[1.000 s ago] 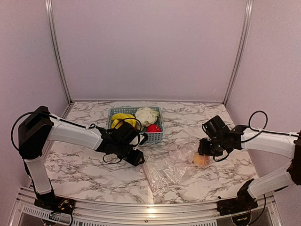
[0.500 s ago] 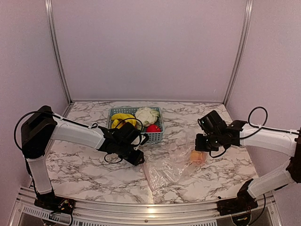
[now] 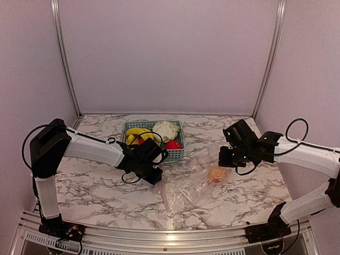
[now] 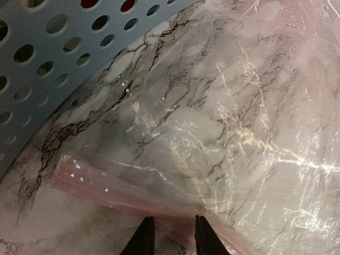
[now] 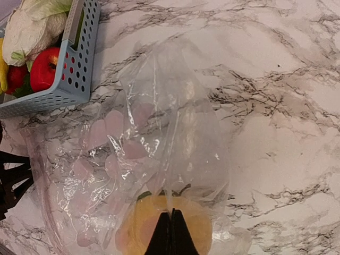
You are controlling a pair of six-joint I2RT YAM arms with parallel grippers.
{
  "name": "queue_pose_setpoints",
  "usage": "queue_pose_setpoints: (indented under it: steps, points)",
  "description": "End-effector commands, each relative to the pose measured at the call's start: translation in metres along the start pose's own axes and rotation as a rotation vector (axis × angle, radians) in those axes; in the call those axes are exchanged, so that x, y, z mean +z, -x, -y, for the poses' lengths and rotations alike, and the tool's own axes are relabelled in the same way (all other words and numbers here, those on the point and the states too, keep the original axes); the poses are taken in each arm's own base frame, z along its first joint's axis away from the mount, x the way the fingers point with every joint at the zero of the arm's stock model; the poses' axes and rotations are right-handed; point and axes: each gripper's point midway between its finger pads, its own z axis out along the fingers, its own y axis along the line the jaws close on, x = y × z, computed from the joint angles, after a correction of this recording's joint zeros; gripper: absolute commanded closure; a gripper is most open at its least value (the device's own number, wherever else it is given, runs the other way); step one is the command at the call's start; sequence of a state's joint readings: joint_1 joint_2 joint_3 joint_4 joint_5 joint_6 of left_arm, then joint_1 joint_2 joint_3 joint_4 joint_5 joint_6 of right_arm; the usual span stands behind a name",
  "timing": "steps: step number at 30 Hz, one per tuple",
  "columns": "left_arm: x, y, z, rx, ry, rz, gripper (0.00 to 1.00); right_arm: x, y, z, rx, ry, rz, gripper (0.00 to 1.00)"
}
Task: Open the zip-top bag and remove the fake food
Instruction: Pick up the fake fruit from the zipper food storage bag.
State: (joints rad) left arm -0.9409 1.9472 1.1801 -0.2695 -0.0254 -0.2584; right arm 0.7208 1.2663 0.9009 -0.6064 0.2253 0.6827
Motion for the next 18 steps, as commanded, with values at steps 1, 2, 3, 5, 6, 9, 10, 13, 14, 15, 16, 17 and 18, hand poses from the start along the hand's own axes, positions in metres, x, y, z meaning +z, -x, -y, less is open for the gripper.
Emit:
queue_pose_setpoints:
  steps: [1,2,3,5,6,9,10,13,14,15,16,17,18]
  points:
    - [0.008,-0.011,-0.014,0.019,0.091,-0.049,0.72,-0.022,0.019,-0.009,0.022,0.033,0.063,1.00]
    - [0.008,-0.011,-0.015,0.017,0.093,-0.051,0.72,-0.024,0.020,-0.010,0.024,0.041,0.068,1.00]
    - [0.009,-0.013,-0.015,0.018,0.095,-0.056,0.72,-0.026,0.022,-0.011,0.026,0.049,0.076,1.00]
    - [0.011,-0.015,-0.016,0.017,0.097,-0.063,0.72,-0.030,0.025,-0.012,0.030,0.060,0.090,1.00]
    - [0.012,-0.016,-0.016,0.016,0.098,-0.066,0.73,-0.031,0.025,-0.013,0.032,0.063,0.094,1.00]
    - [0.013,-0.017,-0.015,0.018,0.094,-0.070,0.73,-0.036,0.028,-0.016,0.034,0.085,0.106,1.00]
    - [0.013,-0.017,-0.014,0.017,0.093,-0.069,0.73,-0.037,0.029,-0.018,0.035,0.097,0.110,1.00]
    - [0.014,-0.017,-0.013,0.015,0.087,-0.072,0.73,-0.039,0.028,-0.023,0.038,0.130,0.116,1.00]
    - [0.014,-0.017,-0.013,0.015,0.084,-0.071,0.72,-0.039,0.028,-0.024,0.038,0.131,0.116,1.00]
    - [0.014,-0.017,-0.012,0.013,0.078,-0.069,0.73,-0.038,0.027,-0.023,0.039,0.125,0.114,1.00]
    - [0.013,-0.017,-0.011,0.012,0.073,-0.066,0.73,-0.036,0.025,-0.020,0.040,0.110,0.112,1.00]
    - [0.011,-0.016,-0.009,0.012,0.065,-0.063,0.73,-0.034,0.023,-0.016,0.042,0.092,0.109,1.00]
    - [0.007,-0.015,-0.009,0.011,0.061,-0.061,0.73,-0.032,0.021,-0.013,0.044,0.073,0.104,1.00]
